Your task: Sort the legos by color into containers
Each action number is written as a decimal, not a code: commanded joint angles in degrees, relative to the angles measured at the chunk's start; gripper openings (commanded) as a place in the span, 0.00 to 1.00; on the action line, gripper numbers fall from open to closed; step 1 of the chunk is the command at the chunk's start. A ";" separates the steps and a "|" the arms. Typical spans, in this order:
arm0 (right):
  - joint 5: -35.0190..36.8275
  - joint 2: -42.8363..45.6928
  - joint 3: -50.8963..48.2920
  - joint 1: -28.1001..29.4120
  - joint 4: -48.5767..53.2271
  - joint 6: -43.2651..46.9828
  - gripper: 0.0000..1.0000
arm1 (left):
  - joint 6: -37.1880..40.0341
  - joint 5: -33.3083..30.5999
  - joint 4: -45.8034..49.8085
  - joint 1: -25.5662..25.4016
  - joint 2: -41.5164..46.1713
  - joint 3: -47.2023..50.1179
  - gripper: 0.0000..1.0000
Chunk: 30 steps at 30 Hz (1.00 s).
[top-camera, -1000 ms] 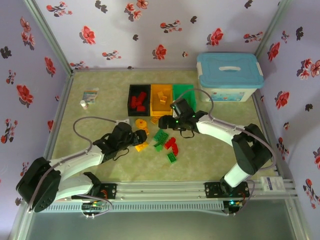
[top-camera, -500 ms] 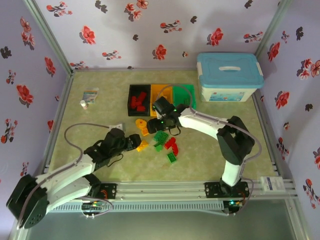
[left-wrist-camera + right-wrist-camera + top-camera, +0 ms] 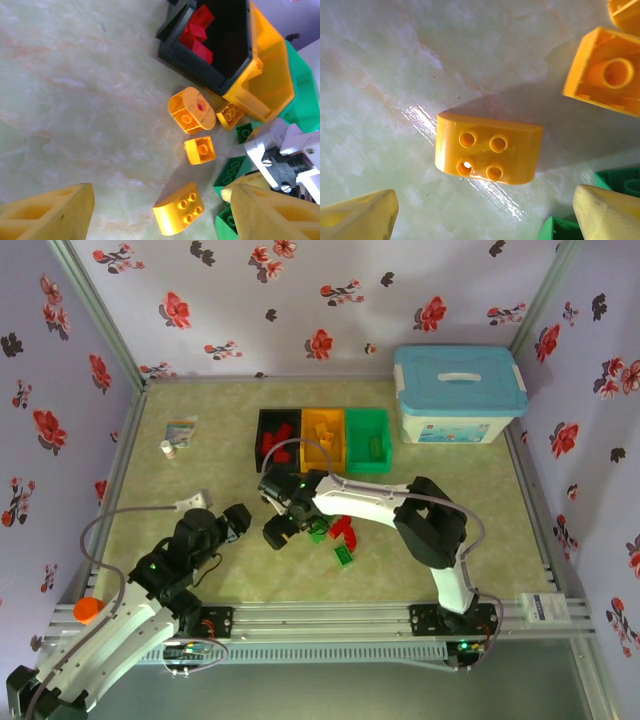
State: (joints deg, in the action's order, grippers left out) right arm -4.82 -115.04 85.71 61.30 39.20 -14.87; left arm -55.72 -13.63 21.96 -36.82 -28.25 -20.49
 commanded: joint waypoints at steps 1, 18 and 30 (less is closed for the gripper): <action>2.23 -2.05 3.23 1.32 3.29 1.60 0.92 | -1.42 -2.01 3.61 0.48 0.48 0.72 0.72; 11.67 -12.46 12.73 4.00 9.49 -2.35 0.87 | -0.83 -2.90 5.03 0.61 0.56 -0.13 0.72; 8.28 -10.91 11.67 3.75 8.21 -3.13 0.68 | -0.62 -3.44 5.45 0.61 1.68 -0.24 0.72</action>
State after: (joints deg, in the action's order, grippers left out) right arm 3.22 -126.32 97.36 65.25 45.12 -17.15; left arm -56.47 -15.33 25.87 -36.69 -27.44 -20.49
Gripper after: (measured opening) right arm 0.683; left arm 0.720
